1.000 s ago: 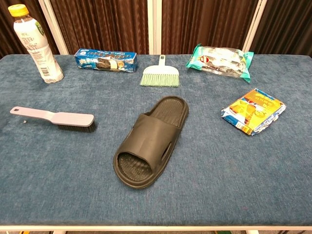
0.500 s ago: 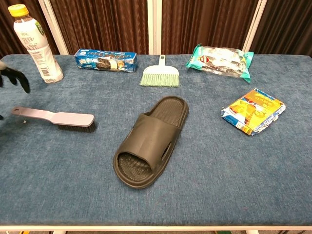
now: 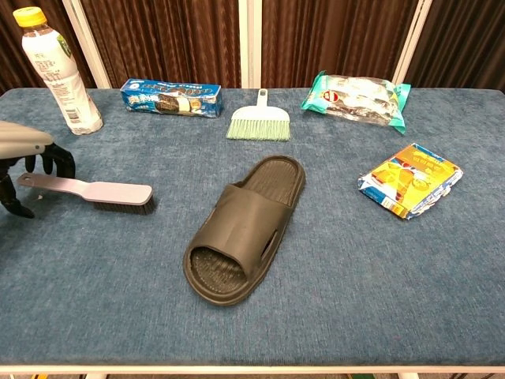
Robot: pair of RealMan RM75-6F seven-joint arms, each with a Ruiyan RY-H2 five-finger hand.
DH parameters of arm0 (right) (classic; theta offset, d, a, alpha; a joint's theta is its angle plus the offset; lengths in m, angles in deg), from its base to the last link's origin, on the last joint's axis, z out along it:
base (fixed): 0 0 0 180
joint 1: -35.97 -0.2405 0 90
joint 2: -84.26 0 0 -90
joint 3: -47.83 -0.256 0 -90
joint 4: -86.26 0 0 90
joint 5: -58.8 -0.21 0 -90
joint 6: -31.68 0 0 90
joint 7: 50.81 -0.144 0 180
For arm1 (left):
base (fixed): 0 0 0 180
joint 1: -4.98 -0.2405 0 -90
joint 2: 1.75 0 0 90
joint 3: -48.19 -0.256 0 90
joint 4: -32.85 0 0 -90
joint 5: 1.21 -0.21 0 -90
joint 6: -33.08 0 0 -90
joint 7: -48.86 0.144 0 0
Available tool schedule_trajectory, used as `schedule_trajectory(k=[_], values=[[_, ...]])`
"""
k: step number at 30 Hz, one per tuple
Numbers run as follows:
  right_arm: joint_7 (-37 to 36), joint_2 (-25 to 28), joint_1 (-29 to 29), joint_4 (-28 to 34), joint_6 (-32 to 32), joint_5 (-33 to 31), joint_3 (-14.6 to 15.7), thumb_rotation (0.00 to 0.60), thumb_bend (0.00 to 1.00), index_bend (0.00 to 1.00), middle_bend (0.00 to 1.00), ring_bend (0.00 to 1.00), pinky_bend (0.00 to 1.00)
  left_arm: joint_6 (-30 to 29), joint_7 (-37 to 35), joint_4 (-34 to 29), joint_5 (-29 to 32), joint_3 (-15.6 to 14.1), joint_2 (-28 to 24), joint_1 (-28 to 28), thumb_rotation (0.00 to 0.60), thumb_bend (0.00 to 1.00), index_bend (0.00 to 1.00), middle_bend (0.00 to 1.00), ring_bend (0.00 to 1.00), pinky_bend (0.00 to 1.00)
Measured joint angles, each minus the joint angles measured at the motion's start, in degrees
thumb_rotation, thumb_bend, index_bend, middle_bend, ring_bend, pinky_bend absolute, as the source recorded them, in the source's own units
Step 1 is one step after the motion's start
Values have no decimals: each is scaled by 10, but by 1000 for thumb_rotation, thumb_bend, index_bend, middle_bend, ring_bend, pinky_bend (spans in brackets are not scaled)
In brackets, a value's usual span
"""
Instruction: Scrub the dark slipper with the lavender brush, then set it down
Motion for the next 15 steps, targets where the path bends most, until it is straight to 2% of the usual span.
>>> schedule_trajectory(k=[15], values=[[-11, -3, -1, -10, 8, -7, -1, 600, 43, 34, 161, 26, 104, 4, 28, -4, 56, -16, 10, 33, 600, 39, 517, 604, 481, 481]])
